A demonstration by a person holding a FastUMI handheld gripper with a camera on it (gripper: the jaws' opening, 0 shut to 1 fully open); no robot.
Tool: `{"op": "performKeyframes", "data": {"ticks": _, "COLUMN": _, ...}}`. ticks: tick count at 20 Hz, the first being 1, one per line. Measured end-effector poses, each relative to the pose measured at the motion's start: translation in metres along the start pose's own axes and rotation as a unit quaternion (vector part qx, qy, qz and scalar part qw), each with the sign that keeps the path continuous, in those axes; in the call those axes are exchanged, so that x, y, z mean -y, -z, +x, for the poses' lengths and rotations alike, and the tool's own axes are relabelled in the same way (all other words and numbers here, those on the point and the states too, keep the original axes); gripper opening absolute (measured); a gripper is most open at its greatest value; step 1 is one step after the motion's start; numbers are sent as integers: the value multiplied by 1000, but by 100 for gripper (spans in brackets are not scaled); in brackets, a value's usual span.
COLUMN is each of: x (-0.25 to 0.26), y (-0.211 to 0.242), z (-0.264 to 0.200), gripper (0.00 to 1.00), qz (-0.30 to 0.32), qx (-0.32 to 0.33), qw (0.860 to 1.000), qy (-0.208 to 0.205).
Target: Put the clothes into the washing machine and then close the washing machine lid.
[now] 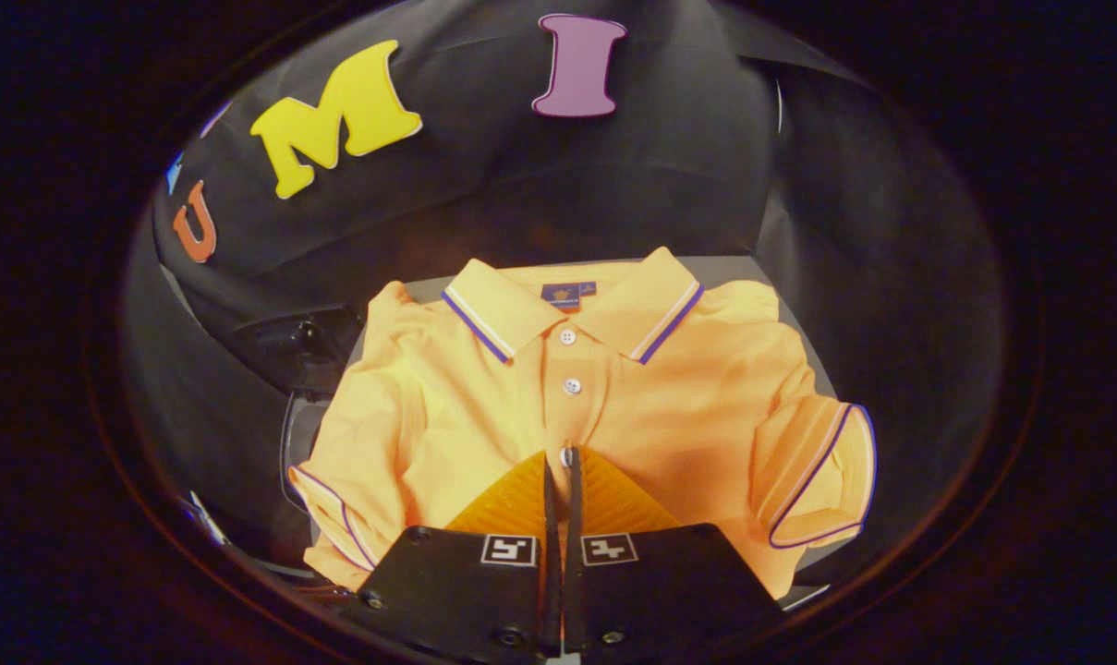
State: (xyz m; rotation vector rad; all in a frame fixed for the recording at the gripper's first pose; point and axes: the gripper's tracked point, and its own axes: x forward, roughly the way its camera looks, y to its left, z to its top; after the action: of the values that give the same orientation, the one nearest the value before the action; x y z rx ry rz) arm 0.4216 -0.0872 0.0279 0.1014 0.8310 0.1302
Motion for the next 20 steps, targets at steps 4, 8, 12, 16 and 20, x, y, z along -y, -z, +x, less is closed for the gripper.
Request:
{"op": "performKeyframes", "data": {"ticks": 4, "x": -3, "y": -8, "z": -14, "gripper": 4, "qz": -22, "qx": 16, "qw": 999, "qy": 38}}
{"op": "performKeyframes", "data": {"ticks": 8, "x": -13, "y": -23, "z": -38, "gripper": 4, "qz": -17, "qx": 41, "qw": 998, "qy": 36}}
{"op": "performKeyframes", "data": {"ticks": 12, "x": -23, "y": -36, "z": -59, "gripper": 4, "qz": -25, "qx": 60, "qw": 997, "qy": 29}}
{"op": "performKeyframes", "data": {"ticks": 16, "x": -46, "y": -47, "z": -75, "gripper": 4, "qz": -39, "qx": 74, "qw": 996, "qy": 17}}
{"op": "performKeyframes", "data": {"ticks": 20, "x": -72, "y": -55, "z": -79, "gripper": 4, "qz": -55, "qx": 84, "qw": 995, "qy": 4}}
